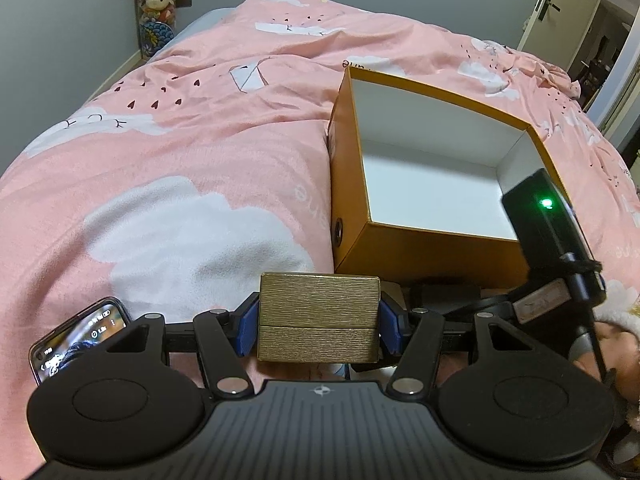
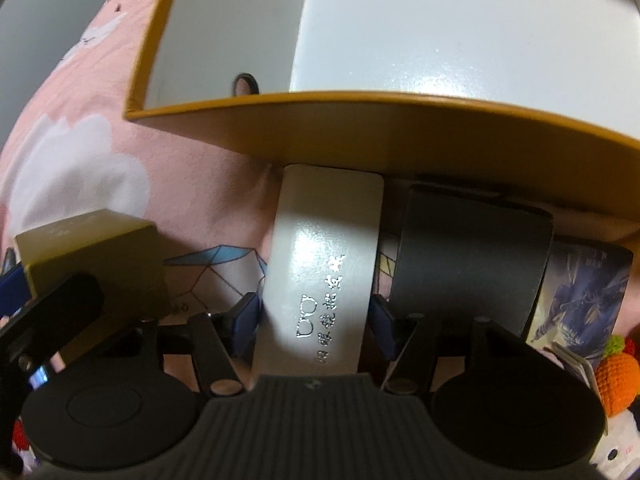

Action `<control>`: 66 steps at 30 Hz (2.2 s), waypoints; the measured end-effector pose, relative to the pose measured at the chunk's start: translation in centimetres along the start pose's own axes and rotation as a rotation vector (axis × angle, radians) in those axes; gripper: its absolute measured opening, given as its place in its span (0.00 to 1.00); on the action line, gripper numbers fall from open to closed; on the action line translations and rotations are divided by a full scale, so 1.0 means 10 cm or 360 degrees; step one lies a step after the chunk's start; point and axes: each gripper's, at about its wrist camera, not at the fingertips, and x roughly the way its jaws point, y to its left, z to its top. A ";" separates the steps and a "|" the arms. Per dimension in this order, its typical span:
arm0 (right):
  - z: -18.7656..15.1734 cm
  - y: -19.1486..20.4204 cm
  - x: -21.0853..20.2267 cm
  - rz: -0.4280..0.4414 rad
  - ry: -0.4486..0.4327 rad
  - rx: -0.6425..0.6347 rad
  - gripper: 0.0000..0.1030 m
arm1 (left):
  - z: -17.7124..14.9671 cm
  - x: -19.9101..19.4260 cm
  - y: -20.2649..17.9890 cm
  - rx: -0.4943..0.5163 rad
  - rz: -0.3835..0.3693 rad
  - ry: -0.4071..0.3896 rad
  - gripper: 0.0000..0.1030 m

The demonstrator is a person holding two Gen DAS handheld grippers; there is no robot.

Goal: Organize objects
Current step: 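Stand the white box inside the orange box with the right gripper while the left carries the gold box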

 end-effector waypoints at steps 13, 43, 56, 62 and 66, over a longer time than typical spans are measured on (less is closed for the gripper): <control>-0.35 -0.13 -0.96 0.0327 -0.0242 -0.0054 0.59 | 0.18 -0.43 -0.09 -0.0005 -0.0074 -0.0178 0.66; 1.15 -0.52 -0.83 0.0178 -0.0359 0.0016 0.59 | 1.64 0.29 -0.39 0.0296 -0.0253 -0.0071 0.66; 1.38 -0.48 -0.24 0.0167 -0.0183 0.0010 0.59 | 1.77 0.58 -0.39 0.0346 -0.0267 0.0031 0.66; 1.40 -0.49 -0.21 0.0276 -0.0097 0.0008 0.63 | 1.81 0.66 -0.44 0.0367 -0.0266 0.0053 0.66; 1.38 -0.52 -0.24 0.0312 -0.0066 -0.0012 0.59 | 1.84 0.69 -0.49 0.0370 -0.0270 0.0056 0.66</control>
